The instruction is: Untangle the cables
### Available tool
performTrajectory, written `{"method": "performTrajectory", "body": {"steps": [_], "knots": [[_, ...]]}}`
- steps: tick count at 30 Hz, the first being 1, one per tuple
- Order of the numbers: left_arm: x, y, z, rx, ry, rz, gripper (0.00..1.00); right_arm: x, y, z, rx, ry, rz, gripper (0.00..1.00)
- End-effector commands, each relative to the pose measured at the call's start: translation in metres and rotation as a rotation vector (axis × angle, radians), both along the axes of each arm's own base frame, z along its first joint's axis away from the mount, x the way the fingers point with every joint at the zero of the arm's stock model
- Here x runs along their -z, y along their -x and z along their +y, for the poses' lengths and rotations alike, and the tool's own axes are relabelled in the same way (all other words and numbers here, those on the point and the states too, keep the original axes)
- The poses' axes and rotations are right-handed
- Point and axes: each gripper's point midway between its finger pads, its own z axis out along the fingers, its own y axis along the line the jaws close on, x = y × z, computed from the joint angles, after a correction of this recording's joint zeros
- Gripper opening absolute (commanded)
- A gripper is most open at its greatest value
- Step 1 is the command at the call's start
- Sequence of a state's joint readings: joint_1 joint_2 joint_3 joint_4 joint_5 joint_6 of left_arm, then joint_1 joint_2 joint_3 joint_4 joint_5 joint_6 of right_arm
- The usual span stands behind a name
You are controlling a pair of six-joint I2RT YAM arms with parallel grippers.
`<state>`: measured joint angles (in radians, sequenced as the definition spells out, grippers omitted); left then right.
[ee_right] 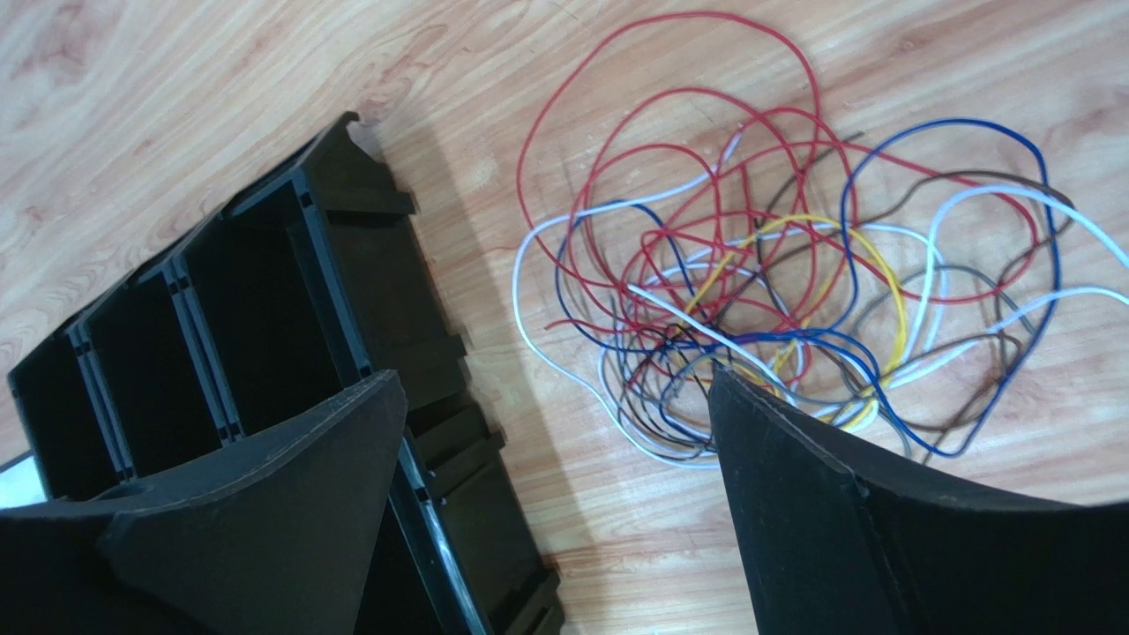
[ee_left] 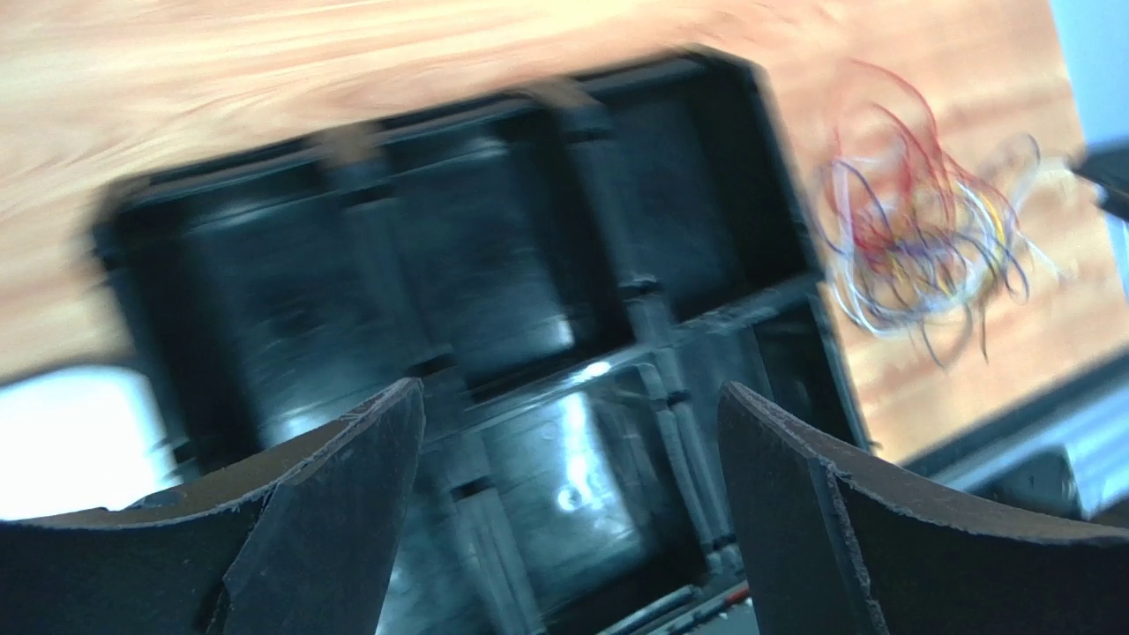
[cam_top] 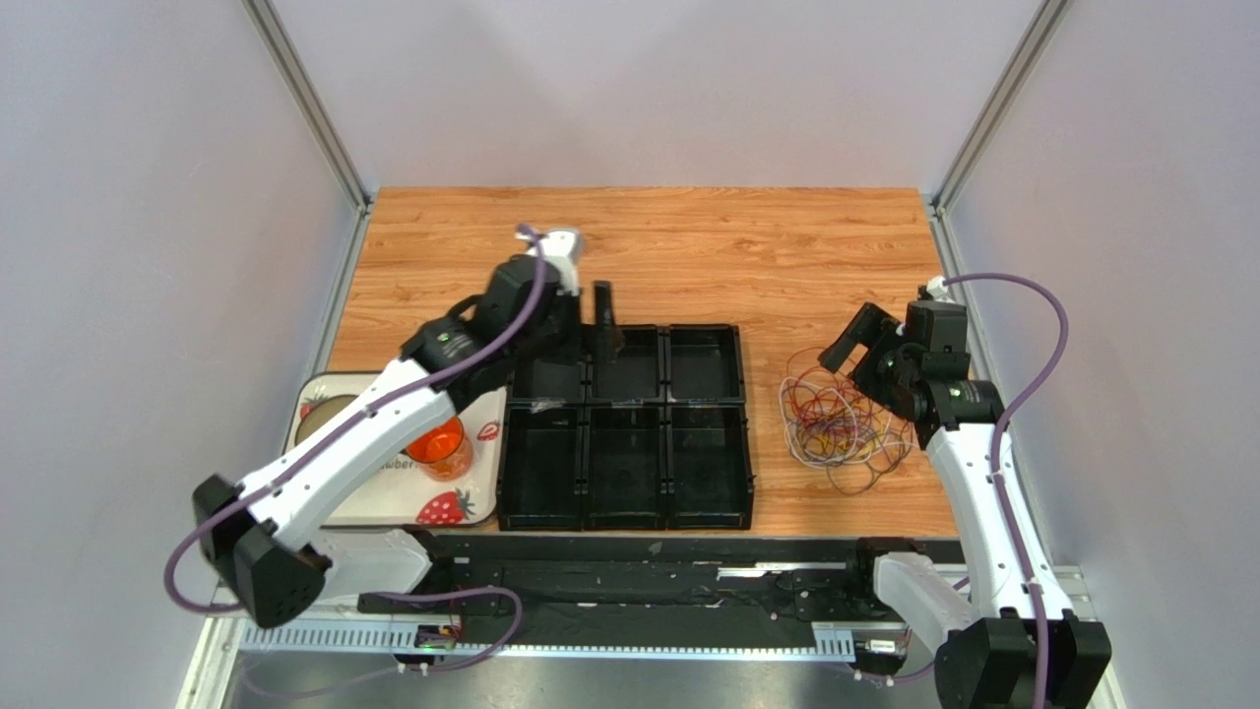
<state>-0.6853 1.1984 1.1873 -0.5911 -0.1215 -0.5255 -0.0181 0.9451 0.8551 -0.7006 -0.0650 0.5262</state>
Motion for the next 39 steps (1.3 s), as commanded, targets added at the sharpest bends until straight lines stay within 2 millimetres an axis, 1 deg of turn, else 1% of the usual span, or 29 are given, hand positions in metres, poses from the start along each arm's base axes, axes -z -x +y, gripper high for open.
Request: {"method": "performTrajectory", "body": {"steps": [1, 2, 3, 4, 5, 6, 7, 8, 9, 10, 11, 12, 13, 14, 15, 16, 17, 18, 19, 20, 21, 22, 23, 24, 27, 32, 36, 38, 39], "knots": [[-0.009, 0.008, -0.073, 0.192, -0.056, -0.033, 0.88, -0.004, 0.013, -0.011, 0.053, 0.038, 0.006, 0.89], [-0.007, 0.01, -0.085, 0.222, -0.063, -0.027, 0.86, -0.005, 0.015, -0.018, 0.095, 0.061, 0.008, 0.9], [0.01, 0.009, -0.102, 0.251, -0.093, 0.007, 0.85, -0.009, 0.019, -0.022, 0.108, 0.074, -0.007, 0.9], [0.0, 0.013, -0.123, 0.29, -0.075, -0.007, 0.84, -0.012, 0.02, -0.023, 0.113, 0.08, -0.022, 0.91], [0.002, 0.017, -0.137, 0.327, -0.074, 0.004, 0.83, -0.013, 0.022, -0.025, 0.126, 0.08, -0.031, 0.91], [0.022, 0.016, -0.153, 0.353, -0.108, 0.037, 0.83, -0.018, 0.025, -0.03, 0.153, 0.097, -0.058, 0.91], [0.011, 0.022, -0.174, 0.389, -0.09, 0.018, 0.83, -0.021, 0.027, -0.033, 0.179, 0.102, -0.067, 0.91], [0.016, 0.025, -0.184, 0.411, -0.104, 0.033, 0.83, -0.021, 0.031, -0.037, 0.207, 0.108, -0.061, 0.91], [0.037, 0.024, -0.199, 0.429, -0.14, 0.063, 0.82, -0.024, 0.034, -0.043, 0.238, 0.126, -0.073, 0.91], [0.026, 0.028, -0.217, 0.454, -0.118, 0.043, 0.81, -0.029, 0.037, -0.046, 0.259, 0.129, -0.09, 0.91], [0.029, 0.032, -0.227, 0.475, -0.12, 0.053, 0.8, -0.03, 0.04, -0.049, 0.276, 0.132, -0.096, 0.91], [0.051, 0.032, -0.239, 0.489, -0.147, 0.085, 0.79, -0.032, 0.042, -0.052, 0.303, 0.135, -0.106, 0.91], [0.043, 0.035, -0.255, 0.511, -0.124, 0.07, 0.78, -0.034, 0.044, -0.054, 0.314, 0.136, -0.118, 0.91], [0.049, 0.037, -0.262, 0.522, -0.134, 0.083, 0.77, -0.032, 0.046, -0.053, 0.318, 0.132, -0.116, 0.9], [0.069, 0.036, -0.271, 0.527, -0.166, 0.106, 0.77, -0.032, 0.046, -0.052, 0.319, 0.123, -0.121, 0.91], [0.063, 0.035, -0.281, 0.529, -0.152, 0.092, 0.77, -0.031, 0.048, -0.051, 0.317, 0.116, -0.12, 0.9], [0.069, 0.034, -0.283, 0.524, -0.169, 0.104, 0.76, -0.029, 0.048, -0.049, 0.307, 0.108, -0.118, 0.9], [0.086, 0.033, -0.289, 0.526, -0.186, 0.125, 0.76, -0.028, 0.049, -0.048, 0.305, 0.104, -0.12, 0.9], [0.086, 0.031, -0.294, 0.528, -0.178, 0.12, 0.75, -0.027, 0.049, -0.048, 0.302, 0.102, -0.116, 0.9], [0.091, 0.028, -0.296, 0.521, -0.186, 0.12, 0.75, -0.024, 0.05, -0.047, 0.299, 0.101, -0.11, 0.9], [0.104, 0.025, -0.298, 0.516, -0.205, 0.129, 0.74, -0.023, 0.051, -0.047, 0.297, 0.102, -0.108, 0.9], [0.105, 0.023, -0.3, 0.513, -0.207, 0.122, 0.74, -0.022, 0.051, -0.047, 0.294, 0.106, -0.105, 0.9], [0.111, 0.02, -0.3, 0.502, -0.22, 0.121, 0.73, -0.021, 0.051, -0.048, 0.297, 0.107, -0.103, 0.9], [0.122, 0.018, -0.3, 0.499, -0.237, 0.13, 0.72, -0.02, 0.052, -0.047, 0.29, 0.106, -0.104, 0.9], [0.136, 0.016, -0.302, 0.497, -0.253, 0.147, 0.69, -0.019, 0.051, -0.046, 0.286, 0.105, -0.103, 0.89], [0.154, 0.009, -0.303, 0.488, -0.249, 0.173, 0.68, -0.016, 0.048, -0.042, 0.273, 0.085, -0.107, 0.89], [0.164, 0.005, -0.308, 0.507, -0.226, 0.191, 0.63, -0.011, 0.046, -0.041, 0.263, 0.087, -0.092, 0.89], [0.168, 0.005, -0.312, 0.521, -0.22, 0.191, 0.62, -0.008, 0.045, -0.04, 0.259, 0.087, -0.083, 0.89], [0.168, 0.004, -0.312, 0.513, -0.226, 0.192, 0.59, -0.008, 0.045, -0.041, 0.259, 0.089, -0.083, 0.89]]}}
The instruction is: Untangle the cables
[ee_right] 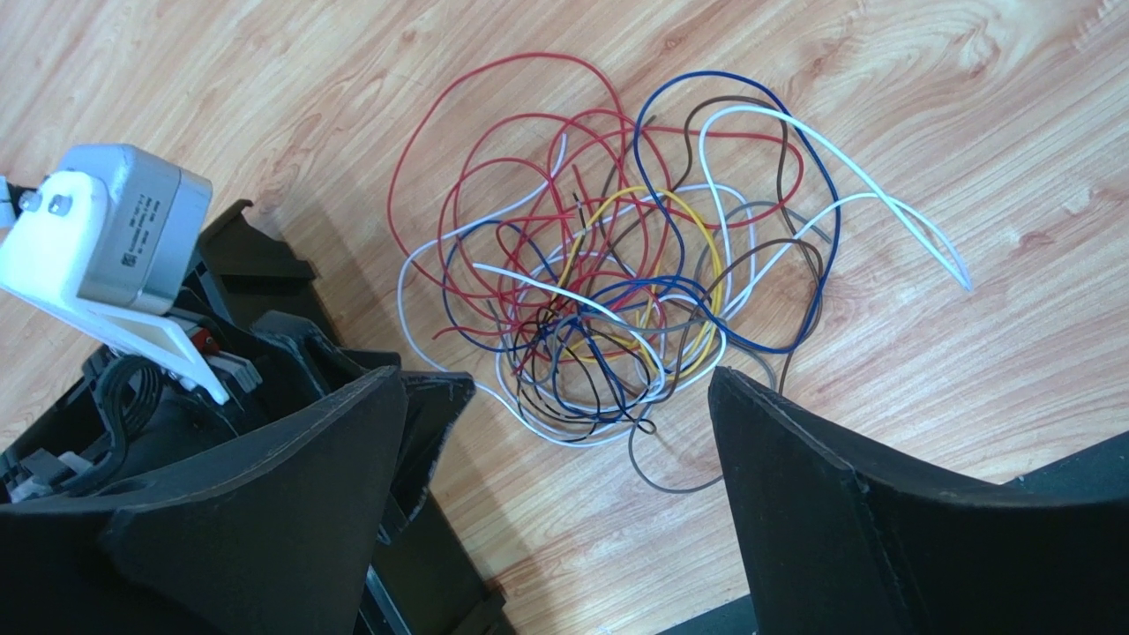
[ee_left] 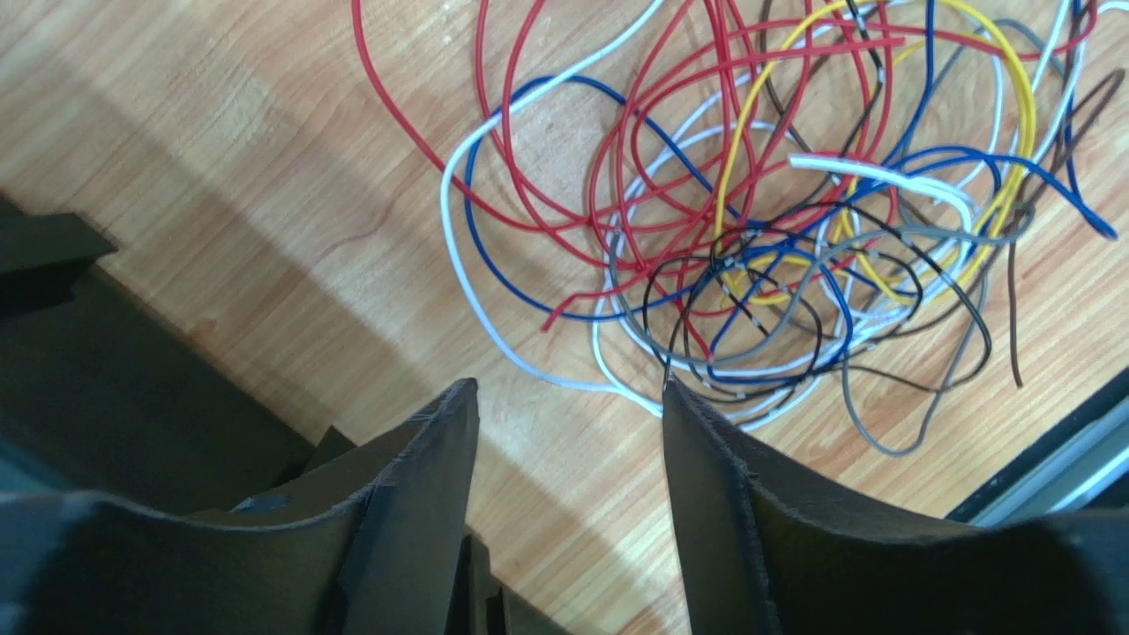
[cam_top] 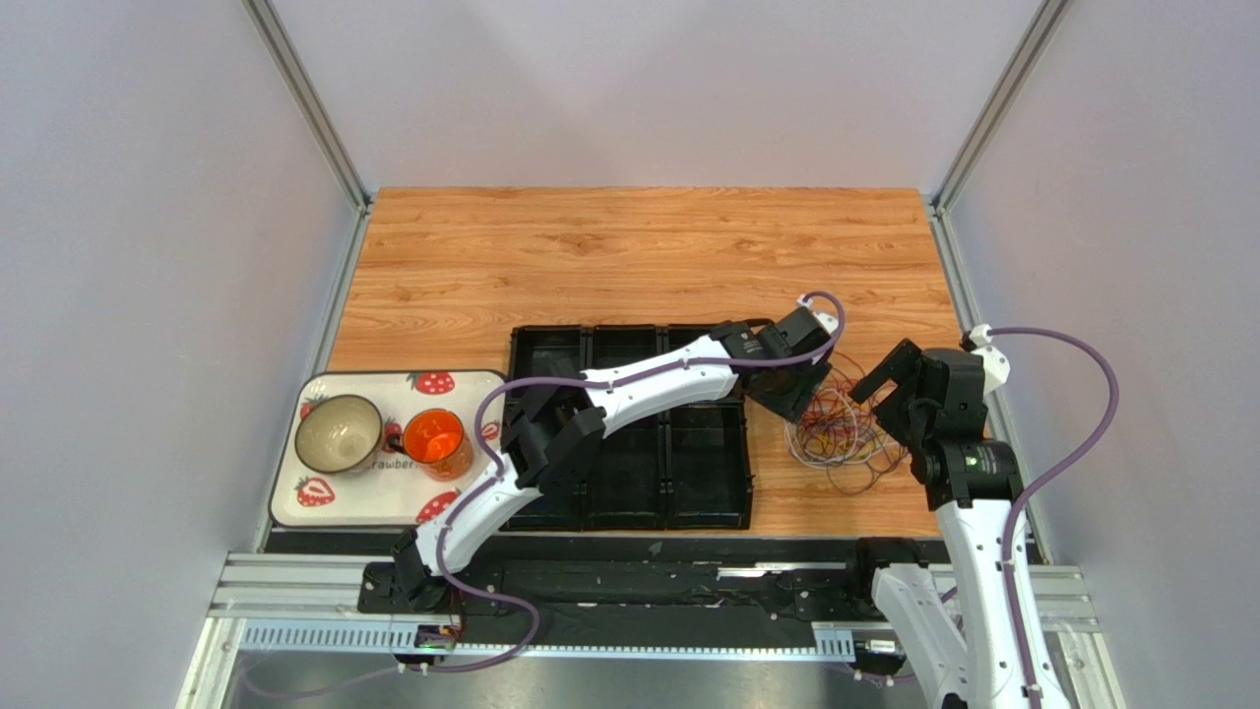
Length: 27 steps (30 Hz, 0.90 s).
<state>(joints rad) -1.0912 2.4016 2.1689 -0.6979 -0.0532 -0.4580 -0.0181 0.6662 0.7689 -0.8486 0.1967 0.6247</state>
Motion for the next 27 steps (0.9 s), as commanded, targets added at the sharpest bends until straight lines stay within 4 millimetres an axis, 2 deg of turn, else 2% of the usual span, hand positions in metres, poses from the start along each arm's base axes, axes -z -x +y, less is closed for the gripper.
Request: {"method": "performTrajectory", "body": {"steps": [1, 6, 9, 10, 12, 14, 15, 18, 19, 21, 22, 27], "knots": [[-0.005, -0.011, -0.011, 0.003, 0.032, -0.013, 0.58, -0.004, -0.008, 0.001, -0.006, -0.004, -0.031, 0.89], [0.001, -0.013, -0.014, 0.003, 0.027, -0.009, 0.48, -0.005, -0.008, 0.001, -0.007, -0.001, -0.038, 0.89], [0.0, -0.015, -0.015, 0.002, 0.031, -0.008, 0.38, -0.005, -0.009, 0.001, -0.009, -0.001, -0.038, 0.89], [0.0, -0.014, -0.016, 0.006, 0.032, -0.006, 0.34, -0.004, -0.008, 0.001, -0.01, -0.002, -0.035, 0.89], [-0.003, -0.013, -0.017, 0.007, 0.039, -0.004, 0.17, -0.004, -0.009, 0.001, -0.01, -0.002, -0.035, 0.89], [-0.016, -0.012, -0.02, 0.01, 0.063, -0.001, 0.0, -0.003, -0.009, 0.001, -0.01, -0.002, -0.03, 0.89], [-0.022, -0.01, -0.019, 0.012, 0.067, 0.004, 0.0, -0.003, -0.009, 0.001, -0.011, -0.001, -0.031, 0.89], [-0.058, -0.008, -0.019, 0.01, 0.122, -0.015, 0.0, -0.004, -0.009, 0.001, -0.009, -0.001, -0.033, 0.89], [-0.079, -0.008, -0.017, 0.006, 0.151, -0.028, 0.0, -0.004, -0.009, 0.001, -0.008, -0.002, -0.034, 0.89], [-0.102, -0.006, -0.014, 0.006, 0.177, -0.043, 0.0, -0.006, -0.01, 0.002, -0.01, -0.007, -0.037, 0.88], [-0.124, -0.005, -0.011, 0.011, 0.206, -0.066, 0.0, -0.008, -0.01, 0.004, -0.02, -0.015, -0.045, 0.89], [-0.2, -0.002, -0.001, 0.035, 0.309, -0.153, 0.0, -0.017, -0.016, 0.022, -0.115, -0.063, -0.097, 0.88]]}}
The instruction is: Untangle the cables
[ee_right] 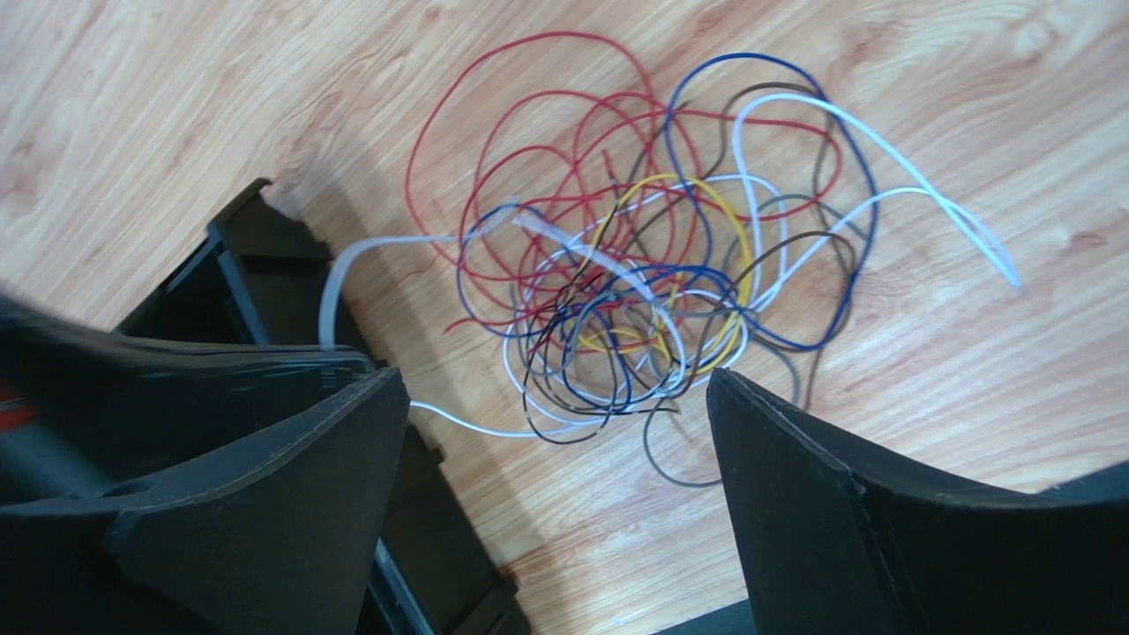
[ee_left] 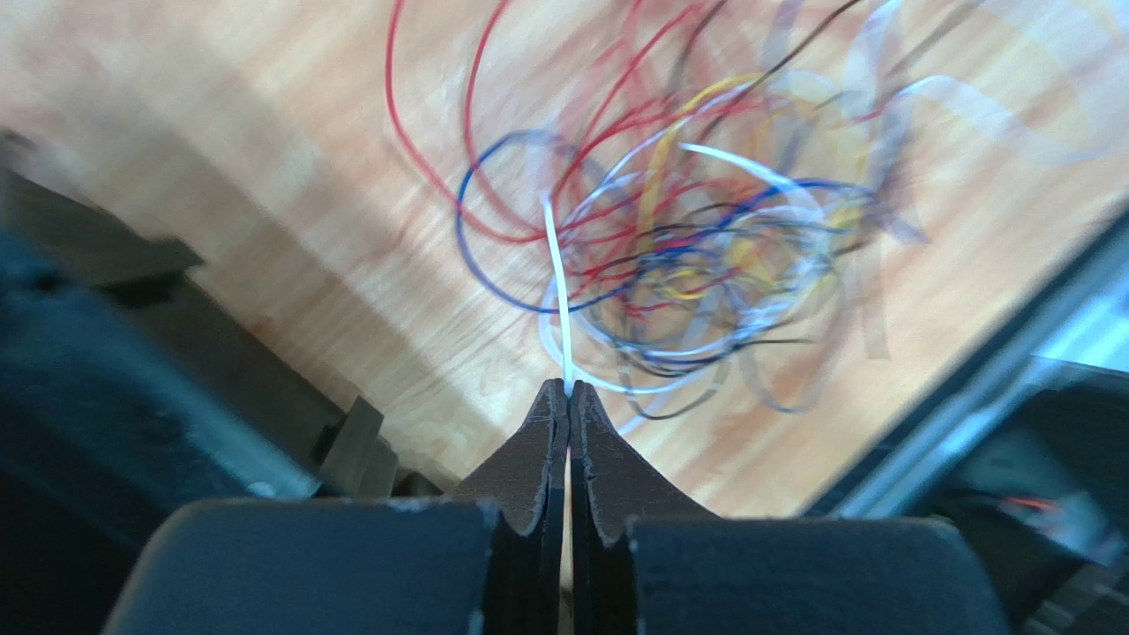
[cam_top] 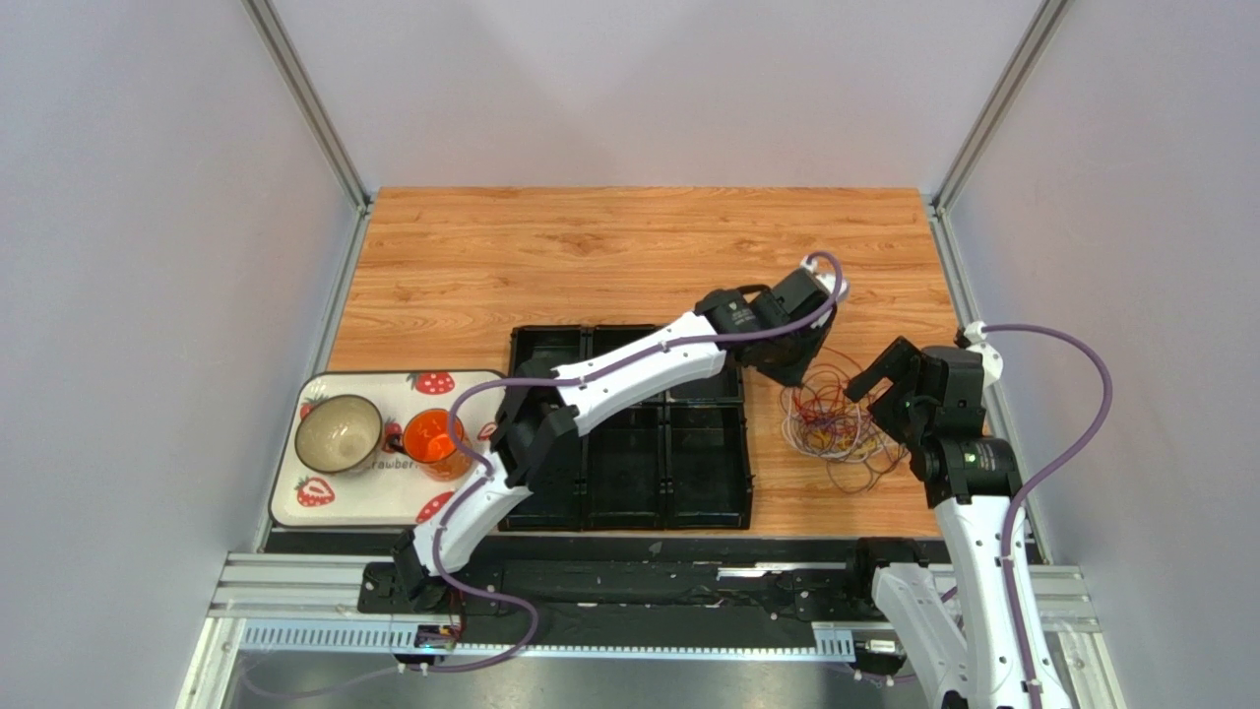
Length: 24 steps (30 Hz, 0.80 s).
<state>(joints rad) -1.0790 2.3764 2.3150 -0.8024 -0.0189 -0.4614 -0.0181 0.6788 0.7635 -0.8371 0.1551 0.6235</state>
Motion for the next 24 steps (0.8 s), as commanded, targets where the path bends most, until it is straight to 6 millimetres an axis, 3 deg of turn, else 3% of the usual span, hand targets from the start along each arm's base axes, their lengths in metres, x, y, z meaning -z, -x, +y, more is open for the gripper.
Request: {"method": "performTrajectory", "body": {"steps": [1, 8, 12, 14, 18, 20, 21, 22, 24], "knots": [[-0.165, 0.003, 0.008, 0.028, 0.266, -0.177, 0.0, -0.018, -0.014, 0.021, -0.113, -0.059, -0.109, 0.88], [-0.287, 0.018, 0.036, 0.067, 0.475, -0.346, 0.0, -0.005, -0.018, 0.04, -0.189, -0.132, -0.09, 0.88], [-0.36, 0.041, 0.058, 0.132, 0.639, -0.437, 0.0, -0.002, -0.021, 0.052, -0.241, -0.175, -0.095, 0.88], [-0.407, 0.053, 0.08, 0.14, 0.736, -0.512, 0.0, 0.002, -0.022, 0.053, -0.243, -0.183, -0.088, 0.87], [-0.463, 0.069, 0.127, 0.121, 0.831, -0.643, 0.0, 0.011, -0.024, 0.058, -0.259, -0.207, -0.056, 0.87], [-0.452, 0.065, 0.133, 0.099, 0.789, -0.653, 0.0, 0.012, -0.024, 0.06, -0.27, -0.216, -0.053, 0.87], [-0.456, 0.064, 0.148, 0.061, 0.775, -0.685, 0.0, 0.013, -0.025, 0.06, -0.271, -0.218, -0.052, 0.87], [-0.439, 0.058, 0.148, 0.042, 0.728, -0.676, 0.0, 0.014, -0.024, 0.062, -0.278, -0.224, -0.05, 0.87], [-0.441, 0.056, 0.165, -0.005, 0.719, -0.703, 0.0, 0.011, -0.026, 0.066, -0.302, -0.234, -0.072, 0.87]]}}
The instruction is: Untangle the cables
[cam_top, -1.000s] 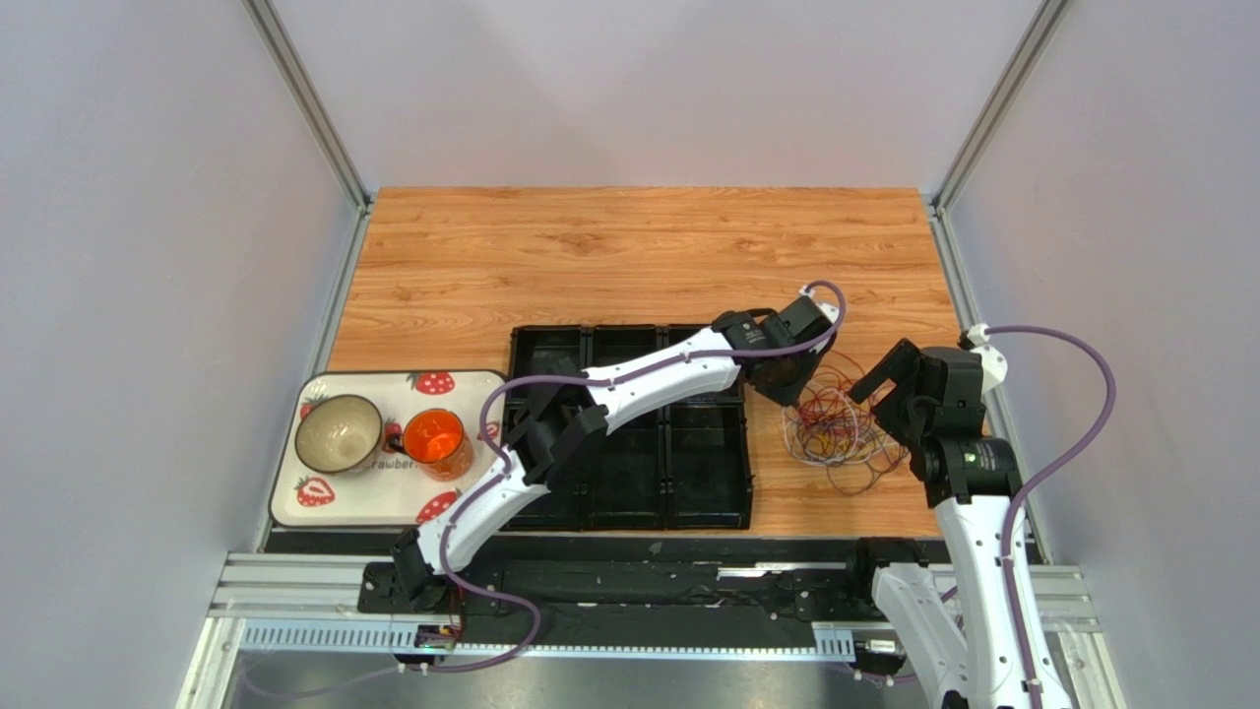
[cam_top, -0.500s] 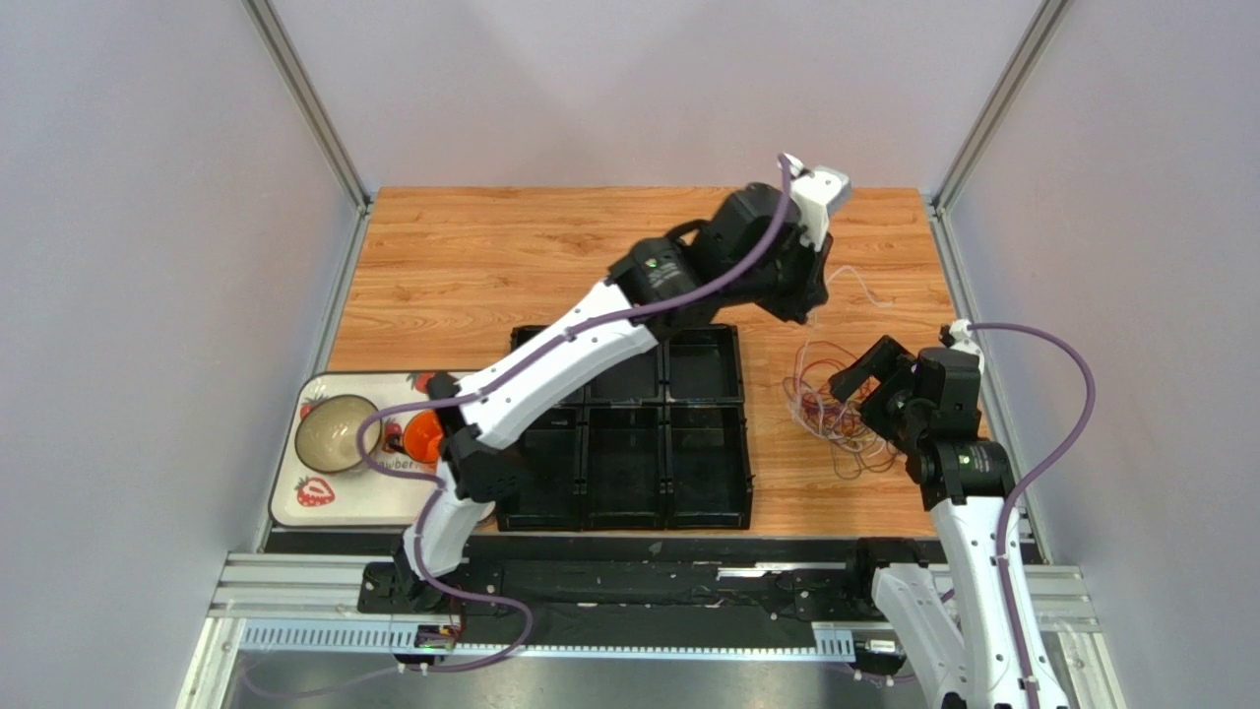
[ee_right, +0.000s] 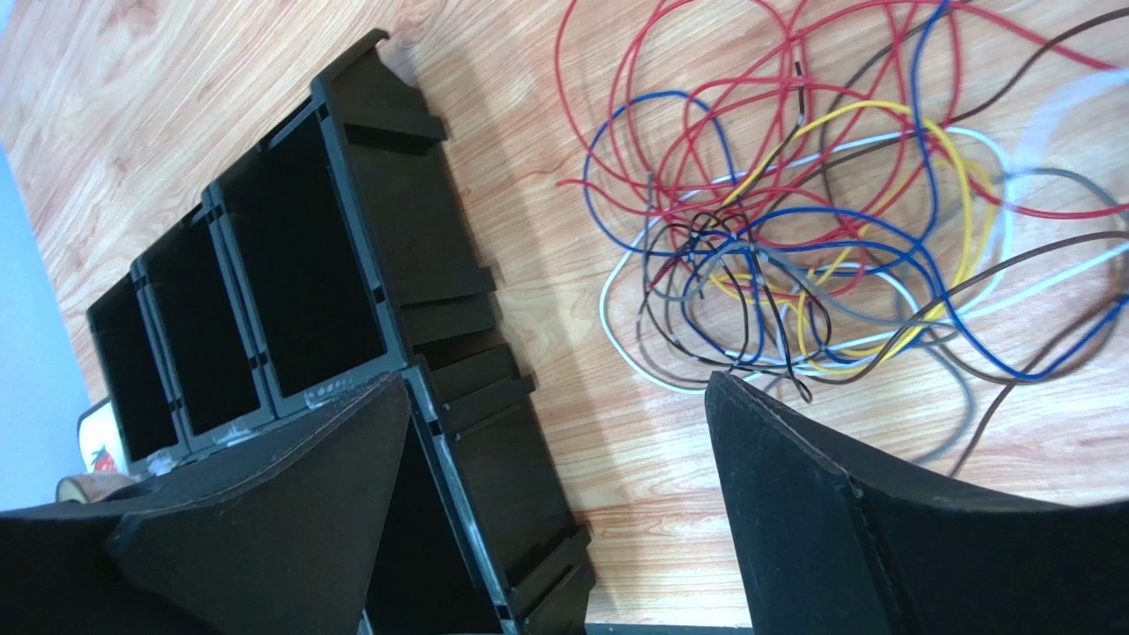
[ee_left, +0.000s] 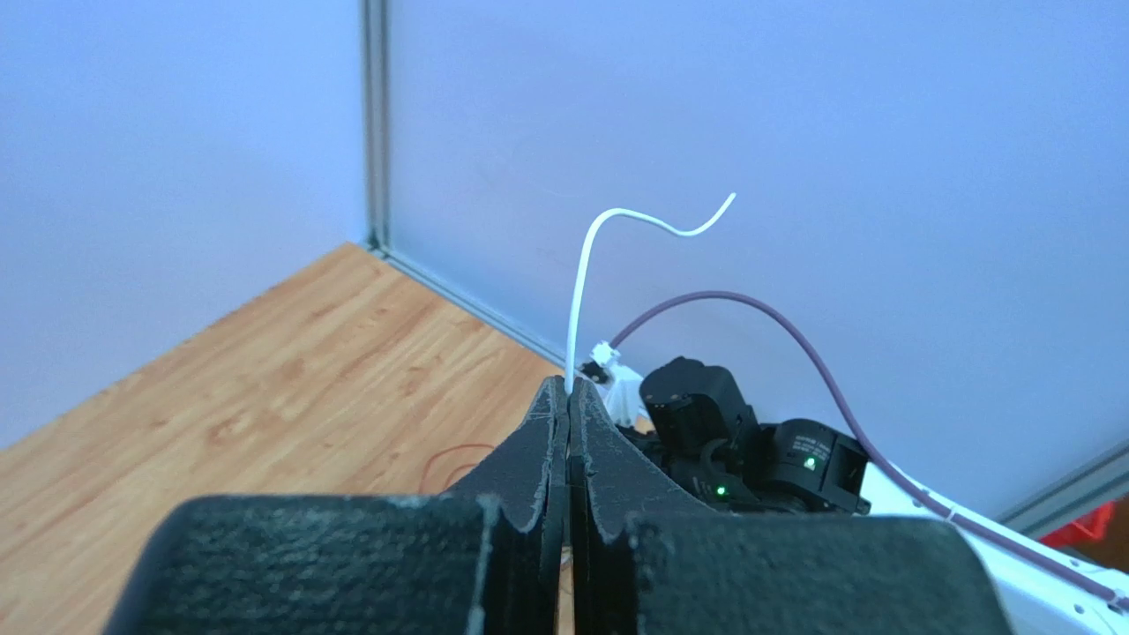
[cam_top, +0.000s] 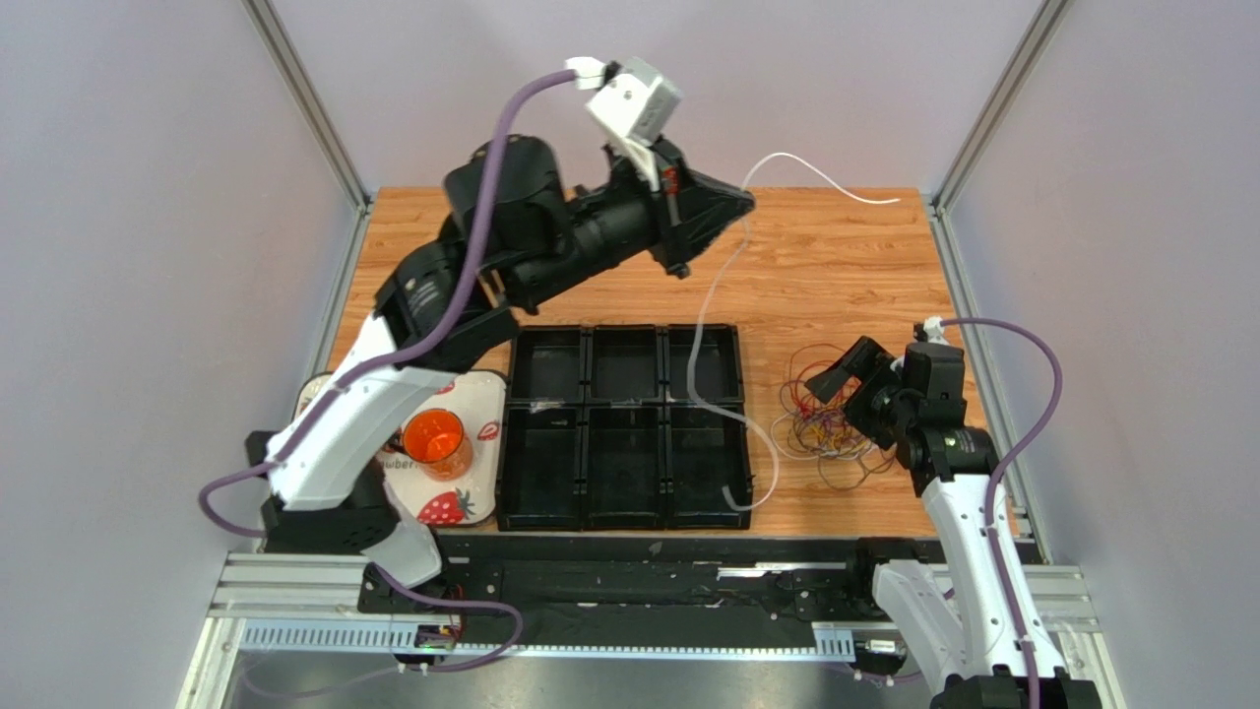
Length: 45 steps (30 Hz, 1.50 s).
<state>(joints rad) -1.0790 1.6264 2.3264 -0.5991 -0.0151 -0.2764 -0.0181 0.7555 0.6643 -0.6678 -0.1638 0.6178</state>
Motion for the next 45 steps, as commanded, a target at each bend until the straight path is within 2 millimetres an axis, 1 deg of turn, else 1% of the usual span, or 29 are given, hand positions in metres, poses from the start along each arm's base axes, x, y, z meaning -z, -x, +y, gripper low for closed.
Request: {"method": "performTrajectory", "body": {"steps": [1, 3, 6, 8, 9, 10, 12, 13, 15, 20, 23, 24, 27, 28, 29, 31, 32, 34, 35, 37, 38, 40, 41, 44, 45], "knots": [[0.012, -0.014, 0.022, -0.119, -0.035, -0.043, 0.0, -0.012, -0.007, 0.017, -0.075, -0.063, -0.081, 0.87], [0.013, -0.013, 0.026, -0.122, -0.037, -0.047, 0.0, -0.016, -0.008, 0.021, -0.085, -0.091, -0.1, 0.87], [0.023, -0.014, 0.028, -0.133, -0.083, -0.047, 0.0, -0.017, -0.008, 0.022, -0.084, -0.099, -0.108, 0.87], [0.032, -0.019, 0.034, -0.172, -0.117, -0.04, 0.0, -0.018, -0.007, 0.022, -0.088, -0.094, -0.105, 0.86], [0.03, -0.02, 0.041, -0.19, -0.12, -0.05, 0.0, -0.016, -0.005, 0.022, -0.094, -0.091, -0.097, 0.86], [0.036, -0.022, 0.042, -0.202, -0.135, -0.05, 0.0, -0.015, -0.005, 0.022, -0.094, -0.089, -0.094, 0.86], [0.032, -0.024, 0.054, -0.233, -0.126, -0.064, 0.0, -0.013, -0.003, 0.022, -0.094, -0.089, -0.088, 0.86], [0.037, -0.025, 0.055, -0.239, -0.129, -0.061, 0.0, -0.013, -0.003, 0.022, -0.093, -0.09, -0.088, 0.86], [0.033, -0.025, 0.062, -0.249, -0.116, -0.069, 0.0, -0.012, -0.003, 0.022, -0.095, -0.091, -0.088, 0.86], [0.035, -0.034, 0.068, -0.291, -0.135, -0.072, 0.0, -0.012, -0.003, 0.022, -0.096, -0.089, -0.09, 0.86], [0.032, -0.039, 0.07, -0.306, -0.14, -0.089, 0.0, -0.01, -0.002, 0.022, -0.098, -0.084, -0.085, 0.86], [0.027, -0.04, 0.072, -0.313, -0.131, -0.096, 0.0, -0.01, -0.002, 0.022, -0.098, -0.082, -0.084, 0.86], [0.021, -0.047, 0.073, -0.333, -0.122, -0.115, 0.0, -0.007, -0.001, 0.021, -0.099, -0.076, -0.079, 0.86], [0.018, -0.05, 0.072, -0.339, -0.109, -0.12, 0.0, -0.006, 0.0, 0.021, -0.096, -0.076, -0.077, 0.86], [0.022, -0.054, 0.066, -0.335, -0.116, -0.118, 0.0, -0.006, 0.0, 0.02, -0.095, -0.074, -0.079, 0.86], [0.023, -0.06, 0.062, -0.335, -0.112, -0.118, 0.0, -0.004, 0.0, 0.021, -0.097, -0.075, -0.074, 0.86], [0.029, -0.065, 0.054, -0.331, -0.123, -0.109, 0.0, -0.004, 0.0, 0.021, -0.097, -0.075, -0.076, 0.86], [0.033, -0.072, 0.048, -0.336, -0.13, -0.105, 0.0, -0.003, 0.001, 0.021, -0.101, -0.071, -0.076, 0.86], [0.041, -0.078, 0.04, -0.341, -0.15, -0.098, 0.0, -0.002, 0.002, 0.021, -0.101, -0.071, -0.071, 0.86], [0.046, -0.084, 0.033, -0.344, -0.16, -0.093, 0.0, -0.002, 0.002, 0.02, -0.103, -0.061, -0.073, 0.86], [0.055, -0.09, 0.026, -0.347, -0.178, -0.085, 0.0, -0.001, 0.003, 0.019, -0.103, -0.059, -0.07, 0.86], [0.06, -0.096, 0.021, -0.354, -0.19, -0.081, 0.0, -0.001, 0.003, 0.019, -0.105, -0.053, -0.071, 0.86], [0.069, -0.103, 0.017, -0.371, -0.208, -0.073, 0.0, 0.0, 0.003, 0.019, -0.106, -0.052, -0.067, 0.86], [0.084, -0.115, 0.014, -0.411, -0.234, -0.052, 0.0, 0.001, 0.005, 0.018, -0.112, -0.043, -0.063, 0.86], [0.092, -0.119, 0.012, -0.422, -0.245, -0.042, 0.0, 0.001, 0.005, 0.017, -0.11, -0.039, -0.064, 0.86]]}}
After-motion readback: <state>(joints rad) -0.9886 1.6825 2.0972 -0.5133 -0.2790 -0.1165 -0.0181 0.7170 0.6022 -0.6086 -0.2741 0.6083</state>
